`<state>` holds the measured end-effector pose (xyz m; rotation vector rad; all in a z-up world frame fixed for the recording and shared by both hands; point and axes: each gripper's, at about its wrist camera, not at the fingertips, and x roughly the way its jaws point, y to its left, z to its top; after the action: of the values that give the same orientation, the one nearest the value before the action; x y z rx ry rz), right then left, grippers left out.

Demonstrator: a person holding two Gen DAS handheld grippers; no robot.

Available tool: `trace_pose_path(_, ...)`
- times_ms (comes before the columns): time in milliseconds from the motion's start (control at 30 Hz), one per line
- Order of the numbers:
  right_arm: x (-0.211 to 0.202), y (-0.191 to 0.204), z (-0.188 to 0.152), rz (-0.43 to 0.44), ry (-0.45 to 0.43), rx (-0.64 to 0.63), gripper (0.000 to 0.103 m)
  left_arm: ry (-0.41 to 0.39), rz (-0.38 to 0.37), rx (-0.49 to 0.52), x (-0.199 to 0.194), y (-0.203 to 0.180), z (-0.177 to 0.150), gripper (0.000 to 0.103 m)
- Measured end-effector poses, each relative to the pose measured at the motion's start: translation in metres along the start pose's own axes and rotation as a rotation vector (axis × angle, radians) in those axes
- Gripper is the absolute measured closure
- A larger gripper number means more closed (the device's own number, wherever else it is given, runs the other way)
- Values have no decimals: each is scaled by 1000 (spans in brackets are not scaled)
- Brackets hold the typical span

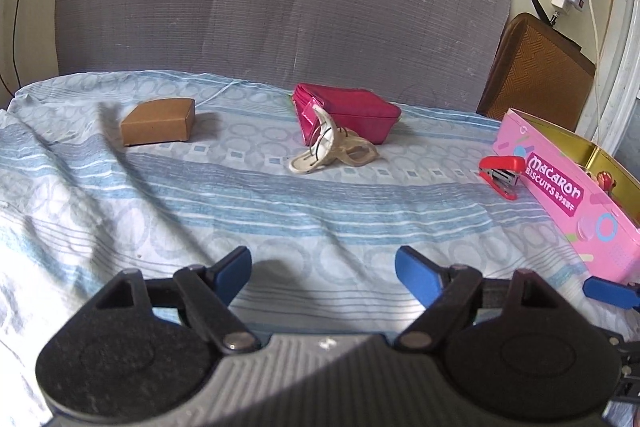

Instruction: Organize rigid objects

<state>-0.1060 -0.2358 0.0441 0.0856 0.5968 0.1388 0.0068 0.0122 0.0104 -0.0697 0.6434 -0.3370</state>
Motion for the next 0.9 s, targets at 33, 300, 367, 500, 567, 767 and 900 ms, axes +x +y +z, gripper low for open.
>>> trace_pose_path(33,0,0,0,1,2,-1,26,0,1,2,0,0,0,21)
trace_pose_path(300,1,0,0,2,10,11,26,0,2,6,0,-1,0,18)
trace_pose_path(367,1,0,0,2,10,9,26,0,1,5,-1,-1,0,18)
trace_pose_path(500,2,0,0,0,11,8,26,0,2,6,-1,-1,0,18)
trace_pose_path(567,2,0,0,0,11,8,26,0,2,6,-1,-1,0,18)
trace_pose_path(767,2,0,-1,0,10,8,26,-1,2,5,-1,-1,-1,17)
trace_pose_path(900,2,0,-1,0,9,9,26,-2,2,8,-1,-2,-1,16)
